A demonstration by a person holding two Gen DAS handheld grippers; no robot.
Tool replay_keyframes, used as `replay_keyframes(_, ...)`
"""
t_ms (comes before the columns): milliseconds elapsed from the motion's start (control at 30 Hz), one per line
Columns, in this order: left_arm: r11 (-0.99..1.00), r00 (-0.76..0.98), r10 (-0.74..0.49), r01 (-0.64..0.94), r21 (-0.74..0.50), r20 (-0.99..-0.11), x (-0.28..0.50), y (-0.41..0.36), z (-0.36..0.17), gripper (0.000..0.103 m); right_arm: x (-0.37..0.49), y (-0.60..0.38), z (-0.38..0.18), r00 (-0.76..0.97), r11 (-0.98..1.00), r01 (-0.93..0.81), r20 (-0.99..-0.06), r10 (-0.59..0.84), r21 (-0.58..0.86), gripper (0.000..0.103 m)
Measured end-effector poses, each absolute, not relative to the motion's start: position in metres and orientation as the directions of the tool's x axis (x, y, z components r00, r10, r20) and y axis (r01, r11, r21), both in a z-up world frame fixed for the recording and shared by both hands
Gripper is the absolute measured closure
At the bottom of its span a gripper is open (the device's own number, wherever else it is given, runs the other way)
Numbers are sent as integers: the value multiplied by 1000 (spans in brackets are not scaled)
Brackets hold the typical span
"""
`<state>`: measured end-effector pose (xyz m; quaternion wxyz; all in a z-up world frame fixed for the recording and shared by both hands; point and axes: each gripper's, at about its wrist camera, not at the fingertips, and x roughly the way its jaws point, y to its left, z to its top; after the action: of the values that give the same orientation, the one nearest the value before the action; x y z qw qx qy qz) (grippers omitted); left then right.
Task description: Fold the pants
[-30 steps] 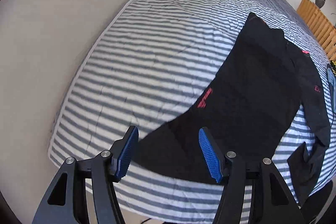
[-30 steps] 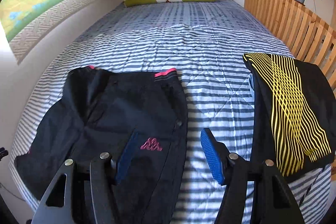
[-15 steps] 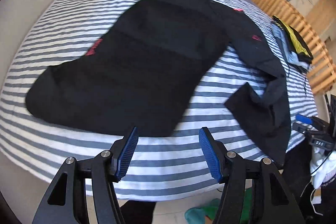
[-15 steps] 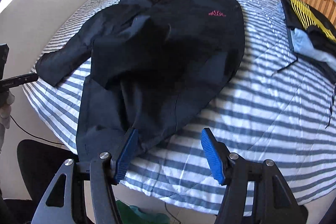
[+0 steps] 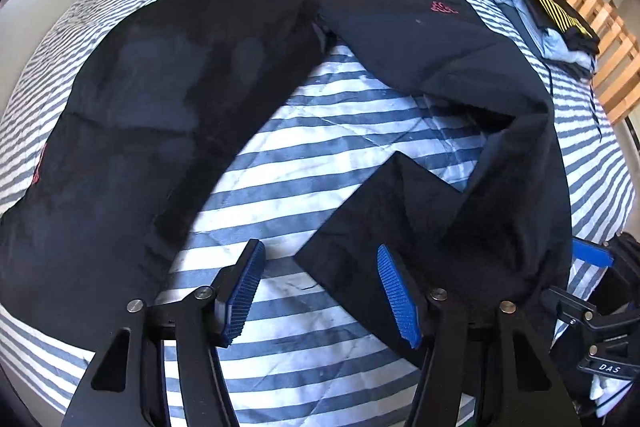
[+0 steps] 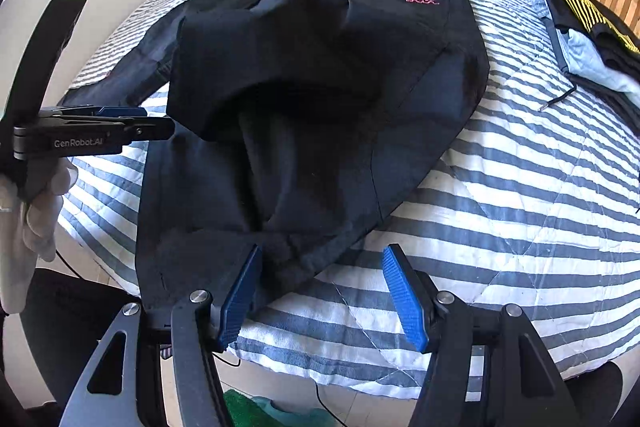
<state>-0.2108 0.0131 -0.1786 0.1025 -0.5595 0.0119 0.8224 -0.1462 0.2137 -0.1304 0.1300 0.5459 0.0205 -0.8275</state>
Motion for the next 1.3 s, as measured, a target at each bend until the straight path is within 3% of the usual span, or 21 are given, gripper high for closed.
replay_keyframes(33,-977,-348,160,-188,-98,-924,-210,17,-180,52,-148,212,-132,-368,-966,236,-910,-192,108,44)
replay_keyframes(100,-977,-357,150,-199,-82,-922,-208,24,-179,57,-147,210,-135,-363,-967,234,-913,-187,105,44)
replay_keyframes(167,-972,-356,168,-215,-95,-919,-207,29,-177,74,-146,207,-135,-360,-966,238,-914,-187,104,44)
replay_keyframes(267,-969,-355,180,-222,-104,-918,-205,34,-174,90,-146,205,-135,-359,-963,245,-912,-197,112,49)
replay_keyframes(333,-968,-358,183,-226,-106,-916,-202,35,-171,93,-146,204,-134,-356,-959,254,-910,-213,125,63)
replay_keyframes(400,-967,-362,200,-221,-125,-911,-197,34,-168,94,-144,202,-132,-345,-951,271,-907,-242,150,92)
replay_keyframes(500,-961,-369,241,-217,-169,-897,-182,28,-161,94,-143,205,-125,-354,-950,266,-900,-255,165,99)
replay_keyframes(733,-924,-324,357,-258,-281,-876,-120,10,-129,95,-122,225,-96,-347,-934,306,-892,-288,183,100)
replay_keyframes(833,-887,-252,401,-345,-306,-881,-93,14,-125,91,-106,232,-88,-320,-923,364,-914,-250,125,99)
replay_keyframes(867,-882,-240,399,-365,-299,-885,-83,18,-123,87,-104,232,-87,-294,-916,386,-925,-240,115,95)
replay_keyframes(900,-881,-237,394,-374,-291,-888,-76,17,-121,82,-102,231,-87,-269,-907,411,-938,-220,95,93)
replay_keyframes(933,-893,-250,371,-361,-269,-894,-71,14,-118,69,-103,232,-85,-272,-903,425,-942,-195,64,90)
replay_keyframes(967,-909,-280,345,-339,-244,-896,-66,5,-114,62,-104,233,-81,-289,-910,413,-942,-171,38,80)
replay_keyframes(1133,-973,-398,228,-121,-195,-889,-79,-90,-97,58,-118,211,-51,-392,-902,430,-891,-230,43,67)
replay_keyframes(1200,-988,-446,143,-19,-151,-883,-87,-140,-90,53,-129,189,-43,-398,-889,449,-871,-287,88,59)
replay_keyframes(1300,-985,-498,25,138,-108,-867,-98,-217,-83,38,-160,144,-44,-374,-853,496,-847,-379,162,56)
